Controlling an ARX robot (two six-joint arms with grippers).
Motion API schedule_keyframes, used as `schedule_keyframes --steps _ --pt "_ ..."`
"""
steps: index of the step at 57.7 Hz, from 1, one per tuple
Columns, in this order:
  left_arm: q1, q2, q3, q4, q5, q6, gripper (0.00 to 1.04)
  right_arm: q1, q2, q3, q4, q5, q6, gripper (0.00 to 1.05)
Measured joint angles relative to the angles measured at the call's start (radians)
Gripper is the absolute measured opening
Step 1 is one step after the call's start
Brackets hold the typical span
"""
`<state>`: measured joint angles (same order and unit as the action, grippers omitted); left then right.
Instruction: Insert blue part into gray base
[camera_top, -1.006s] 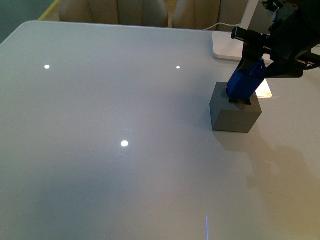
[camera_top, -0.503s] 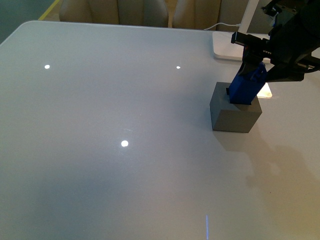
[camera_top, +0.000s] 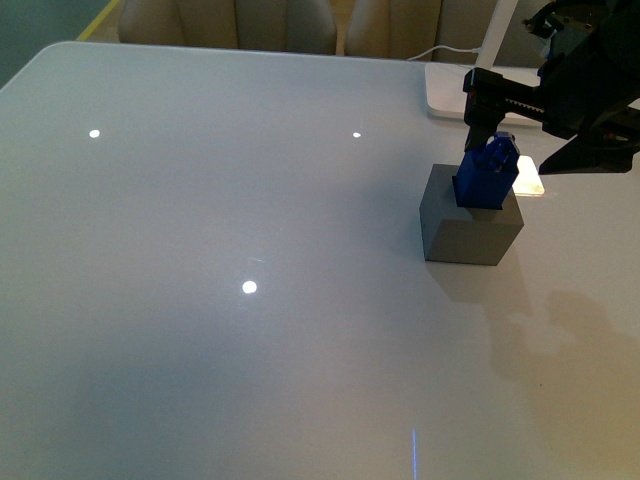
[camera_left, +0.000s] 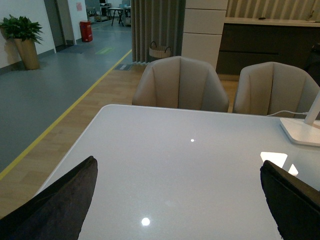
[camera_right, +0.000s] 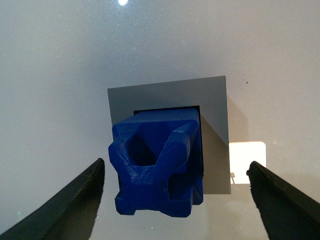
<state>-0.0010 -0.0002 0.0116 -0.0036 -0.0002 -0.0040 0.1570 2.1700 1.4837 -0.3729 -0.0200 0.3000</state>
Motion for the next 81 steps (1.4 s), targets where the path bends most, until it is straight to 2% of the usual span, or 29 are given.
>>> schedule_keyframes --steps 2,9,15,27,31,35,38,43,60,68,72,81 --pt "0.0 0.0 0.0 0.0 0.0 0.0 0.97 0.0 0.0 0.0 0.005 -0.003 0.002 0.97" --pt "0.0 0.0 0.0 0.0 0.0 0.0 0.97 -0.005 -0.01 -0.01 0.037 -0.026 0.004 0.96" --pt "0.0 0.0 0.0 0.0 0.0 0.0 0.97 -0.012 -0.094 -0.106 0.138 -0.045 -0.004 0.96" --pt "0.0 0.0 0.0 0.0 0.0 0.0 0.97 -0.015 -0.328 -0.303 0.291 -0.019 -0.092 0.95" --pt "0.0 0.0 0.0 0.0 0.0 0.0 0.97 -0.01 -0.423 -0.485 0.666 0.115 -0.18 0.83" --pt "0.0 0.0 0.0 0.0 0.0 0.0 0.97 -0.011 -0.51 -0.662 0.977 0.153 -0.229 0.73" --pt "0.0 0.0 0.0 0.0 0.0 0.0 0.97 -0.015 -0.591 -0.796 1.15 0.155 -0.251 0.64" --pt "0.0 0.0 0.0 0.0 0.0 0.0 0.97 -0.028 -0.705 -0.943 1.303 0.145 -0.271 0.5" --pt "0.0 0.0 0.0 0.0 0.0 0.0 0.97 -0.073 -0.895 -1.197 1.341 0.097 -0.294 0.02" --pt "0.0 0.0 0.0 0.0 0.0 0.0 0.97 -0.09 -0.988 -1.262 1.328 0.086 -0.295 0.02" --pt "0.0 0.0 0.0 0.0 0.0 0.0 0.97 -0.131 -1.039 -1.3 1.308 0.028 -0.296 0.02" --pt "0.0 0.0 0.0 0.0 0.0 0.0 0.97 -0.153 -1.143 -1.355 1.259 0.023 -0.296 0.02"
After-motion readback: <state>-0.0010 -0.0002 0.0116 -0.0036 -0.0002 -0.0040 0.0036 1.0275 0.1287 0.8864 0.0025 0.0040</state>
